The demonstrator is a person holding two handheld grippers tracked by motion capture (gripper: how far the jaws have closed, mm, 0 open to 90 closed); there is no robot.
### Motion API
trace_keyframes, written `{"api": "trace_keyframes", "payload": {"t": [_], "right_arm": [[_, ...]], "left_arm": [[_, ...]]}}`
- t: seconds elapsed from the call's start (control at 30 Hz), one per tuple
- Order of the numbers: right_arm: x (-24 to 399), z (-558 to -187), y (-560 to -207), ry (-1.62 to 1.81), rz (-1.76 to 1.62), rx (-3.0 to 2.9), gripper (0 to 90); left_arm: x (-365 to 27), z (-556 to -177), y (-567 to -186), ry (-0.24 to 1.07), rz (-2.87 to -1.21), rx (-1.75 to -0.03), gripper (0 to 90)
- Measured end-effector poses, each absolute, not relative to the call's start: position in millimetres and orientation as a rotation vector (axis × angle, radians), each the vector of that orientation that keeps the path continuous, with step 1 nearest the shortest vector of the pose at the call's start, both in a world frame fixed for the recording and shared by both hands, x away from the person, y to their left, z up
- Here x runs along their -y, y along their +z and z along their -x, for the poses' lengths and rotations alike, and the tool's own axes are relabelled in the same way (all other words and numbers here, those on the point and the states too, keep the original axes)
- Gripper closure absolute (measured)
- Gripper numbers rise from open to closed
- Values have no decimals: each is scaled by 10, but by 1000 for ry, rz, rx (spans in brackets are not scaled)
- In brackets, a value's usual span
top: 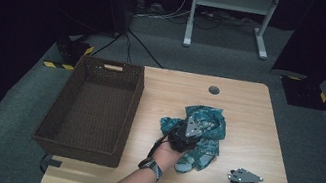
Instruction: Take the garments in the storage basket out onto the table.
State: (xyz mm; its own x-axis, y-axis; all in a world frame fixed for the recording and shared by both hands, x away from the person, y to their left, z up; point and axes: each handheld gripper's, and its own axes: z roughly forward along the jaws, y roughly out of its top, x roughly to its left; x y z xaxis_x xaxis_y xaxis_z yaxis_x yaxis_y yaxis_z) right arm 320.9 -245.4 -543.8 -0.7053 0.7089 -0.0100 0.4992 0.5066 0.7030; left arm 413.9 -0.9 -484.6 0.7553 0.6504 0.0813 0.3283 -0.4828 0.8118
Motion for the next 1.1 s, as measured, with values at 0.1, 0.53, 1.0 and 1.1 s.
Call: {"api": "trace_keyframes", "payload": {"t": [0.1, 0.53, 1.0, 1.1], "right_arm": [[2454, -3210, -5438, 1002, -1014, -2455, 2], [2482, -3199, -5436, 1011, -1010, -2462, 4], [2482, -3214, -5437, 996, -1036, -2441, 2], [2481, -3215, -5437, 996, -1036, -2441, 1]], "left_arm": [[38, -4148, -4900, 468, -2149, -734, 712], [23, -4032, -4827, 467, -2103, -695, 235], [-348, -3718, -4736, 391, -1912, -791, 112], [-426, -3683, -4714, 396, -1881, -791, 104]]}}
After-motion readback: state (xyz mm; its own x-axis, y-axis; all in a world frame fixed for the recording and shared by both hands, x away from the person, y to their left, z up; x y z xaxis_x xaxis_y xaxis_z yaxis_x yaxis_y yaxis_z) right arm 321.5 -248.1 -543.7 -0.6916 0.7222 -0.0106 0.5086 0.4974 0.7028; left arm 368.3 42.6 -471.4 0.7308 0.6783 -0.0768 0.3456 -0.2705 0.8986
